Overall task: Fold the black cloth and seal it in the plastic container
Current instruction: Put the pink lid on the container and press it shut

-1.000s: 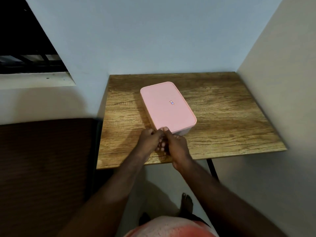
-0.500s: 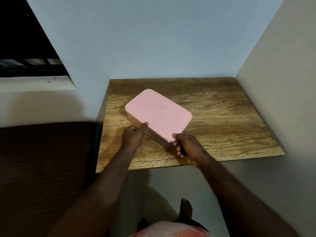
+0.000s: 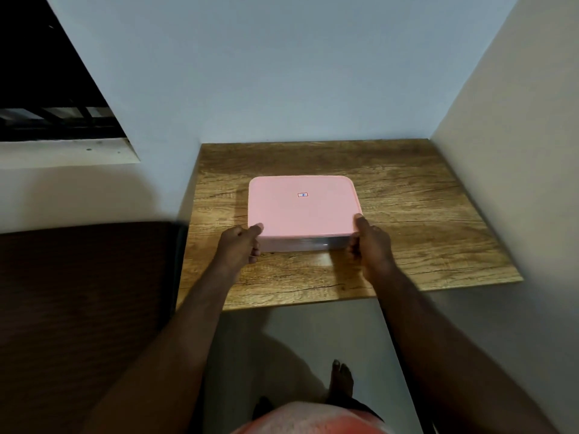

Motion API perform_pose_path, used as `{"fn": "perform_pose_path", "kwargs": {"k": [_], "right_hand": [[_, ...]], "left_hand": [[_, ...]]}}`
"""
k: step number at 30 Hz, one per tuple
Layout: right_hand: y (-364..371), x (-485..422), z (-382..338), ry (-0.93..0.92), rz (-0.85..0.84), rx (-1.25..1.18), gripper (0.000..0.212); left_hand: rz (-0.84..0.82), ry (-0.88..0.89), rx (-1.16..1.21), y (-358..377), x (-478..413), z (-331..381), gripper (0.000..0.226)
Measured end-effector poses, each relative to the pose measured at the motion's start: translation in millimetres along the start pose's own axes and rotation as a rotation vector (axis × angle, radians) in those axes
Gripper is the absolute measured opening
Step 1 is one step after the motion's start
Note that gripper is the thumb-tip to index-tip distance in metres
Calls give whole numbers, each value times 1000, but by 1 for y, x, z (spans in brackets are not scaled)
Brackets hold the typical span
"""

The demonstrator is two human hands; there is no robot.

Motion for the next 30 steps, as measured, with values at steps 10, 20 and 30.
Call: {"fn": "perform_pose_path", "kwargs": {"k": [10,20,30], "right_hand": [[67,44,15,76,-93,-90,38],[101,70,21,97,-271,33,45],[99,68,18,92,-291,60,43]], "left_hand": [[103,30,154,44,40,-24,21],[82,-1,108,49,44,-26,37],[23,18,47,39,39,-13,32]]}}
Point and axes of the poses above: each hand's wrist, its own x-axis away from the middle knuckle, its own y-axis out of the palm, z = x × y, the point moved 3 cm from there along -x, towards the middle knuckle, and after that the axes turned 8 degrees about -z, right-handed, at the moved point
